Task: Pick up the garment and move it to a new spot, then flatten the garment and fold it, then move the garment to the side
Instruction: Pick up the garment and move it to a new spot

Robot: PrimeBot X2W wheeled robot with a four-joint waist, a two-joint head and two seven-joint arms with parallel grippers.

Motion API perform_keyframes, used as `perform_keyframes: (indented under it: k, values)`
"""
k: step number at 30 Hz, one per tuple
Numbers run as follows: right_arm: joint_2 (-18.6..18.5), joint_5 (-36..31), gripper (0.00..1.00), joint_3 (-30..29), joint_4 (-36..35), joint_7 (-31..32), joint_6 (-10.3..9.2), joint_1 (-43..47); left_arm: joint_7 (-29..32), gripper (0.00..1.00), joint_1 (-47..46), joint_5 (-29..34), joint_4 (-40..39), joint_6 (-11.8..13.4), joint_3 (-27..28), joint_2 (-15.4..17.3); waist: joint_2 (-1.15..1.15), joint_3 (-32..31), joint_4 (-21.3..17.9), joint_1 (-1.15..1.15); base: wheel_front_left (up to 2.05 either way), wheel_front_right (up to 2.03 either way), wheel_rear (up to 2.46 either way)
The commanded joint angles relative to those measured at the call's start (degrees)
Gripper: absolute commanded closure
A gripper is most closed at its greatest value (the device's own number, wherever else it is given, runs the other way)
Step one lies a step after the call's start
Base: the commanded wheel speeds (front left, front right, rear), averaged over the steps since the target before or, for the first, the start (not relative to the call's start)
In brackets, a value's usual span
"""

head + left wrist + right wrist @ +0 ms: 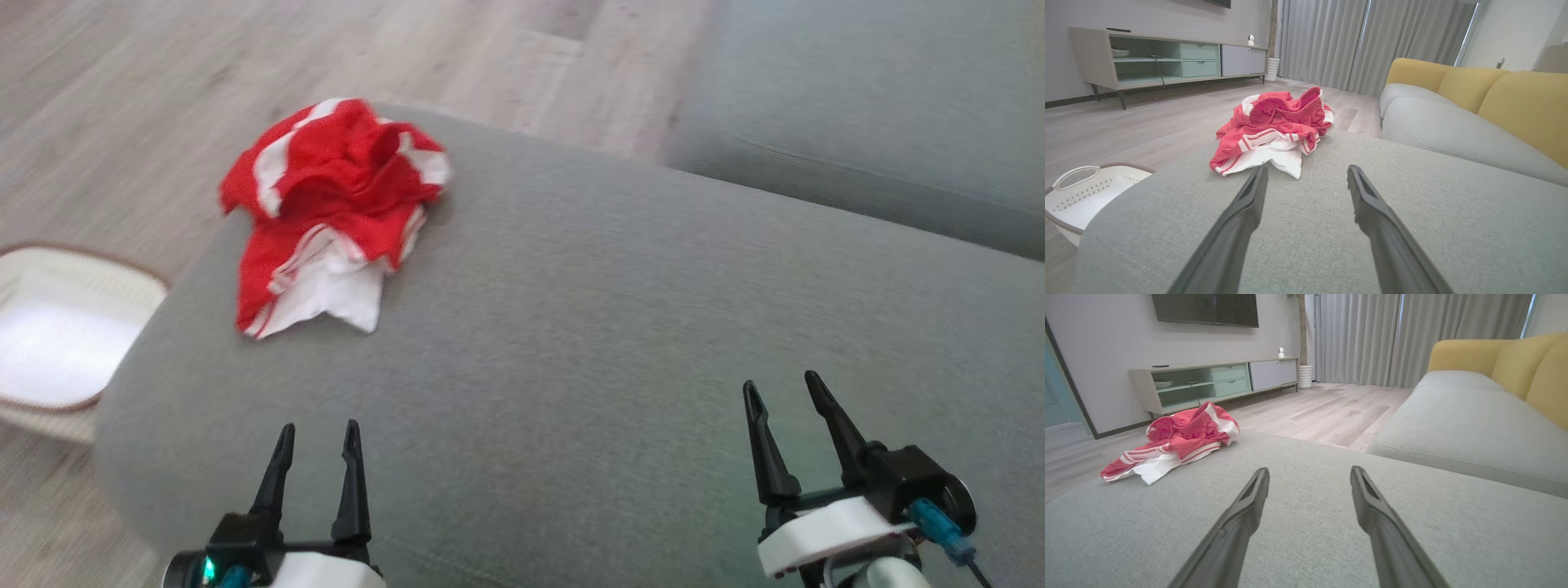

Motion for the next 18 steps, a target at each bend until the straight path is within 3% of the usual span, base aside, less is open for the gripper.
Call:
perform_keyframes:
  k: [1, 10, 14, 18]
  values:
    - [-0.48, 0.32, 0.00, 1.33, -2.06, -0.78, 0.43, -2.21, -0.12, 0.00, -2.84, -0.34, -2.17, 0.46, 2.09, 0.42, 0.00, 0.61, 3.63, 0.00, 0.00, 0.00, 0.00]
    - [-0.48, -0.23, 0.00, 2.10, -2.58, -0.78, 0.43, -3.15, -0.36, 0.00, -1.97, -1.47, -3.90, 1.27, 3.47, 0.80, 0.00, 2.01, 5.47, 0.00, 0.00, 0.00, 0.00]
    - [-0.48, -0.80, 0.00, 1.56, -3.59, -0.78, 0.43, -3.05, -0.51, 0.00, -2.50, -3.59, -7.12, 0.54, 4.48, 0.59, 0.00, 2.89, 5.09, 0.00, 0.00, 0.00, 0.00]
    - [-0.48, -2.14, 0.00, 0.92, -4.47, -0.78, 0.43, -3.08, 0.42, 0.00, -5.92, -3.61, -12.55, 0.11, 5.99, 3.11, 0.00, 4.62, 3.20, 0.00, 0.00, 0.00, 0.00]
